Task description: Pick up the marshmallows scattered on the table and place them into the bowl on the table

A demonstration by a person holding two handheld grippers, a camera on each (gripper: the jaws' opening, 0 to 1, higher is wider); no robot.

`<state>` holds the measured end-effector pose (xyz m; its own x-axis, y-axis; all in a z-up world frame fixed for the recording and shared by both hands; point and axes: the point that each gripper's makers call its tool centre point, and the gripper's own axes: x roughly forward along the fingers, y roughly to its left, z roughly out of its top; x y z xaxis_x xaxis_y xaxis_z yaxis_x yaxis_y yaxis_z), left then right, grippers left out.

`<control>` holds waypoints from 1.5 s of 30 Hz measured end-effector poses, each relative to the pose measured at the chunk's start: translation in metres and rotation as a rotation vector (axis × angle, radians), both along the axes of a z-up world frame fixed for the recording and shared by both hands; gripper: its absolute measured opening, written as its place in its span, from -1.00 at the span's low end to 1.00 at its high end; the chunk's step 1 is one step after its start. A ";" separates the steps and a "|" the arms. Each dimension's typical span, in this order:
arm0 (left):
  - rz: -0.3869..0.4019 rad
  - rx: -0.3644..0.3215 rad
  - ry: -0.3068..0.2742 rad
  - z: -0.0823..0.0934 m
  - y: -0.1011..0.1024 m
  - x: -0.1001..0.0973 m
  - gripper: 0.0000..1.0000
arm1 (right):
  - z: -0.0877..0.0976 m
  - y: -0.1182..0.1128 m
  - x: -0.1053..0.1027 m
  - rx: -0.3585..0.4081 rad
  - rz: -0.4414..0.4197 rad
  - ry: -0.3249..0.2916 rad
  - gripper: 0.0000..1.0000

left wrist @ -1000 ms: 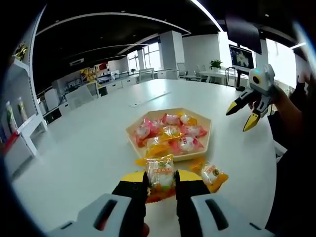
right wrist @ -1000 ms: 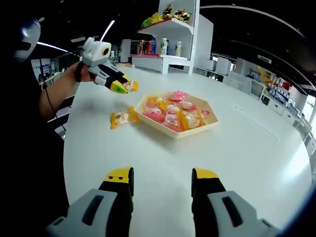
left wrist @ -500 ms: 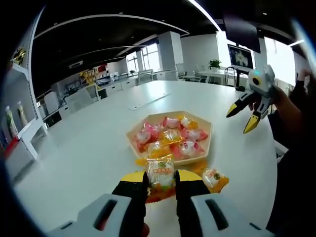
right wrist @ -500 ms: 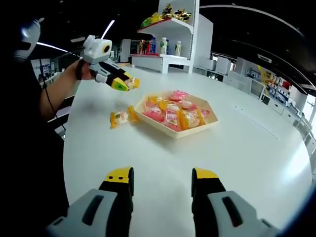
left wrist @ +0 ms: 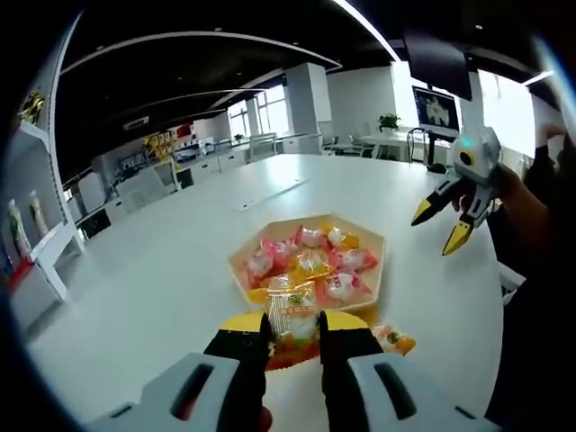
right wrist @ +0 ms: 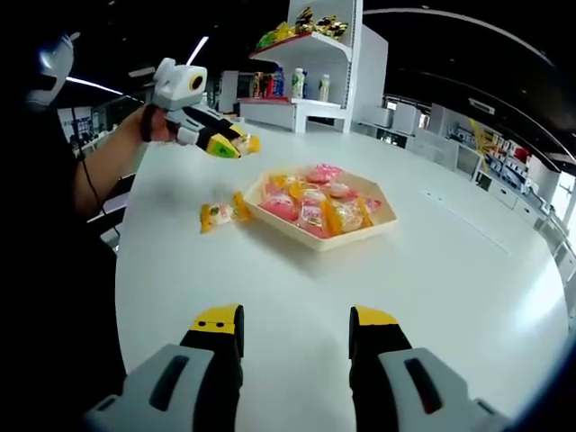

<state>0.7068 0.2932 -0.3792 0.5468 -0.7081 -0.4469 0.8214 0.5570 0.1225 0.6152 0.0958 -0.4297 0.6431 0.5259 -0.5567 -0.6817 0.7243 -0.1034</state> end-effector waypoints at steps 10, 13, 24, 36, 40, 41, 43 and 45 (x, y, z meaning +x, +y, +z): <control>-0.019 0.010 -0.009 0.002 -0.008 0.002 -0.54 | 0.000 0.001 0.001 -0.003 0.006 0.000 -0.07; -0.025 0.013 -0.007 0.001 -0.010 0.002 -0.54 | 0.000 0.001 0.001 -0.003 0.008 0.001 -0.07; -0.037 0.003 0.003 0.000 -0.020 0.005 -0.54 | -0.002 0.001 0.001 0.000 0.005 0.006 -0.07; -0.050 -0.020 -0.001 0.004 -0.028 0.010 -0.54 | -0.005 0.001 -0.002 0.000 0.003 0.012 -0.07; -0.056 -0.019 -0.008 0.006 -0.033 0.012 -0.54 | -0.005 0.002 -0.002 0.003 0.005 0.012 -0.07; -0.061 -0.020 -0.007 0.007 -0.034 0.012 -0.54 | -0.005 0.001 -0.002 0.003 0.004 0.011 -0.07; -0.068 -0.031 -0.005 0.009 -0.036 0.012 -0.54 | -0.002 0.001 0.000 0.001 0.001 -0.006 -0.07; -0.074 -0.038 -0.003 0.011 -0.038 0.011 -0.54 | 0.000 0.001 0.000 0.010 -0.002 -0.009 -0.07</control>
<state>0.7178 0.2549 -0.3683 0.4936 -0.7629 -0.4175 0.8602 0.4989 0.1055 0.6151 0.0966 -0.4300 0.6487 0.5302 -0.5459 -0.6797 0.7263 -0.1024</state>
